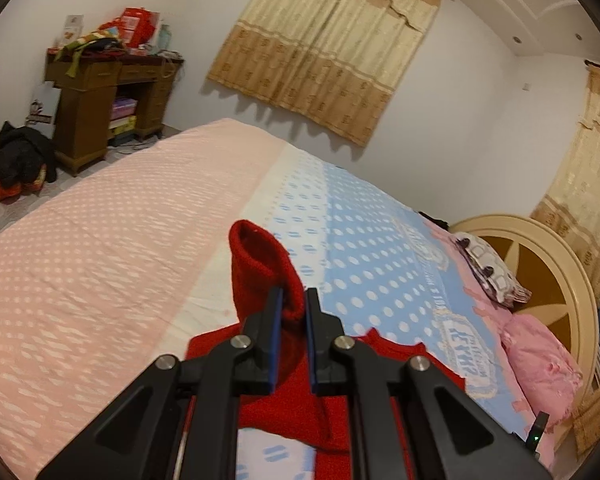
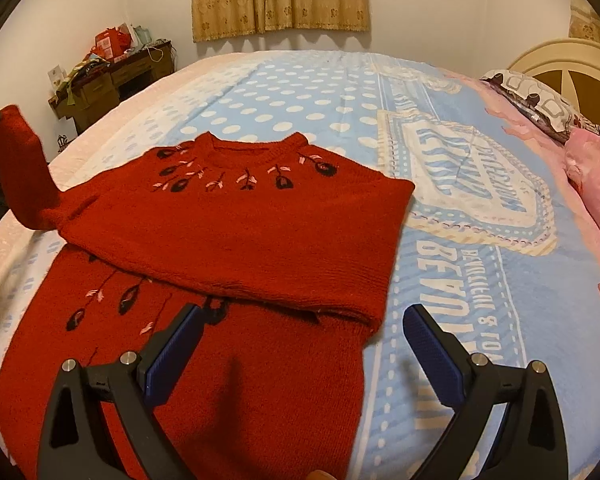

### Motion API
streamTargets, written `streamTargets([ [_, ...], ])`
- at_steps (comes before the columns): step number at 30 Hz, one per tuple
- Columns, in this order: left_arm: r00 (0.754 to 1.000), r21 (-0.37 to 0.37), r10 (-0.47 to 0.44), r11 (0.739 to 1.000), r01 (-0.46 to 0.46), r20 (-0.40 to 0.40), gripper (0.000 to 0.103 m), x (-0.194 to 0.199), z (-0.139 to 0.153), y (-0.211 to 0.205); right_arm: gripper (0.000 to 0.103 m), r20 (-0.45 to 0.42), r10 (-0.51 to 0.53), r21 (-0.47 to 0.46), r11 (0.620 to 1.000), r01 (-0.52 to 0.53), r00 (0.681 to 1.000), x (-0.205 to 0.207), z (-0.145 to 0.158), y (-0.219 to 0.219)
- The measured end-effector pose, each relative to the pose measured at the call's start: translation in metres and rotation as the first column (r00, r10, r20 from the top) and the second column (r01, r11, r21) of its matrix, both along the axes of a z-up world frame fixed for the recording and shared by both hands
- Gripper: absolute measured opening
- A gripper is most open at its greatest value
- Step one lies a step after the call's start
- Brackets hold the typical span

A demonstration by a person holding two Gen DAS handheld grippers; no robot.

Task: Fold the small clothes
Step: 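Lift the held sleeve up off the bed with the left tool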

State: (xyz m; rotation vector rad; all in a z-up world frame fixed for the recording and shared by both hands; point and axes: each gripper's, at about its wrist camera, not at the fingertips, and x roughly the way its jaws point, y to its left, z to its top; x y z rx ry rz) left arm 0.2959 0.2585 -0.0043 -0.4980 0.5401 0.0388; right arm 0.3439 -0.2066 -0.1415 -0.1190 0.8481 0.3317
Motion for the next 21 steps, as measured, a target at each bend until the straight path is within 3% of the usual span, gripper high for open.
streamTargets([
  [21,0.981,-0.037,-0.16,0.986,0.165,0.111,0.011,0.027,0.052,-0.101,0.1,-0.003,0.034,0.036,0.999,-0.034,0.999,-0.026,-0.003,-0.006],
])
